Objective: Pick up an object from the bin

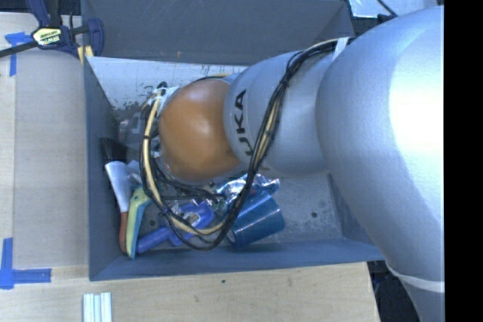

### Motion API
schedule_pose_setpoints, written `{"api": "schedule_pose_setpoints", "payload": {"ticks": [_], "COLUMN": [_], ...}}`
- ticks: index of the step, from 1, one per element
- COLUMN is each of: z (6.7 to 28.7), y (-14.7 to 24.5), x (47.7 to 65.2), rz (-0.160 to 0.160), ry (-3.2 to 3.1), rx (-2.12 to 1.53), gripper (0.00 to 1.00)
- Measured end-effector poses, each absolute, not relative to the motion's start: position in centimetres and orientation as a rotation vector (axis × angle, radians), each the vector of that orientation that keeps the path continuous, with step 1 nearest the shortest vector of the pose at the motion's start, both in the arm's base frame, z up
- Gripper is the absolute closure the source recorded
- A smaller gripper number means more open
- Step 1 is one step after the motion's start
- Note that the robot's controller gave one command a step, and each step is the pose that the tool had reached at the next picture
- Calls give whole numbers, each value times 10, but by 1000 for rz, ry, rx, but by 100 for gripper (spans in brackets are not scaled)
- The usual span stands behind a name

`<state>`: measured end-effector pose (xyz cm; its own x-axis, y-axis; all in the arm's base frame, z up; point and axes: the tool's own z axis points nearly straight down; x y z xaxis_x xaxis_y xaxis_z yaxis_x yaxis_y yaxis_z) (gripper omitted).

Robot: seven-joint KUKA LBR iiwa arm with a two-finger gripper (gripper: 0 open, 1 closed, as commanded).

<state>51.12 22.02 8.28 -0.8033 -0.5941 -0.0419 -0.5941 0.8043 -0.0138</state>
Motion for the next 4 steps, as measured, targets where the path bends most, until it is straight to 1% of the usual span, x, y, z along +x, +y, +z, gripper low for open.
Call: {"api": "schedule_pose_setpoints", "payload": {"ticks": [1,2,3,4], "z": [73,74,100,139], "y": [195,195,194,195], "x": [512,512,509,511], "rz": [1,2,1,2], "ry": [2982,2982,2994,2986], "rx": [-892,-892,-895,-893], "gripper": [100,100,100,100]}}
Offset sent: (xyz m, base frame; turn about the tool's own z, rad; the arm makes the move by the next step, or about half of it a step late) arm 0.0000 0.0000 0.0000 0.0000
